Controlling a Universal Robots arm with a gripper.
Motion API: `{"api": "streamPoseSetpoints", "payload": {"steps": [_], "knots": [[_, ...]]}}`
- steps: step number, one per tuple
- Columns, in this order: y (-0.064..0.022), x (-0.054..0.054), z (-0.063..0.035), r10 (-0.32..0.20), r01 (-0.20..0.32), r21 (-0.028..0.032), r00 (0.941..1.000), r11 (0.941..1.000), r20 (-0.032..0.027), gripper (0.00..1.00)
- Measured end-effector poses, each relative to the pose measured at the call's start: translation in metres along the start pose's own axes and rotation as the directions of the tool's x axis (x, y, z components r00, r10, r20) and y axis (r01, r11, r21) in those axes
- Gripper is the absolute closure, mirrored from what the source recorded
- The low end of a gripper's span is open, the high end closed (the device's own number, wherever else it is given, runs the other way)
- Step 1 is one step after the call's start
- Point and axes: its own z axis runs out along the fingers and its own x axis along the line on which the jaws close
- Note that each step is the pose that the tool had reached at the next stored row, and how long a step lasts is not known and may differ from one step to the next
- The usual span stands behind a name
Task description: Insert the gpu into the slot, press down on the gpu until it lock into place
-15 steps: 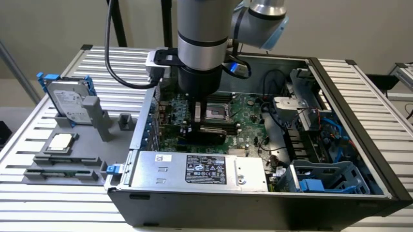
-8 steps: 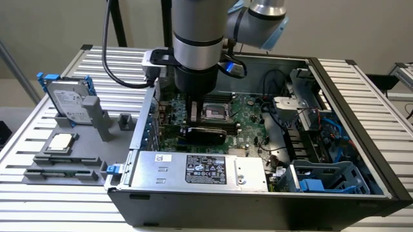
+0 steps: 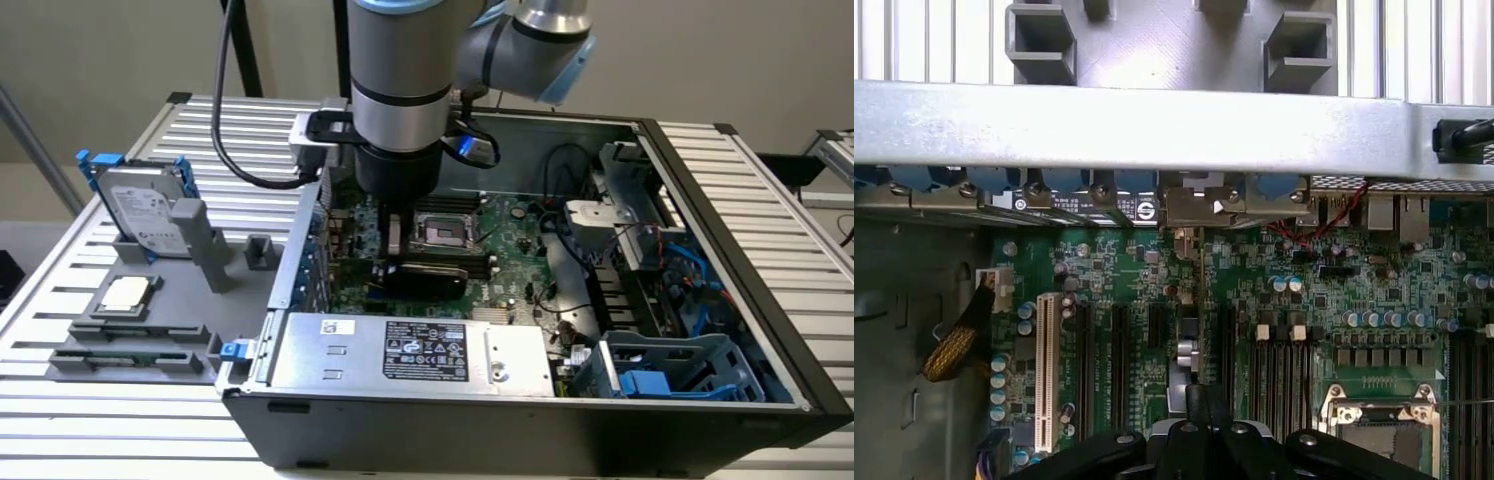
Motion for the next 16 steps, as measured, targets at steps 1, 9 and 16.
{"api": "streamPoseSetpoints", "payload": {"steps": [1, 9, 16], "knots": [[0.0001, 0.000, 0.0015, 0.000, 0.000, 0.0000, 1.0000, 1.0000, -0.0005, 0.89], [0.0001, -0.001, -0.0025, 0.000, 0.000, 0.0020, 1.0000, 1.0000, 0.0042, 0.89], [-0.0018, -0.002, -0.0310, -0.001, 0.001, -0.0010, 1.0000, 1.0000, 0.0015, 0.89]]}}
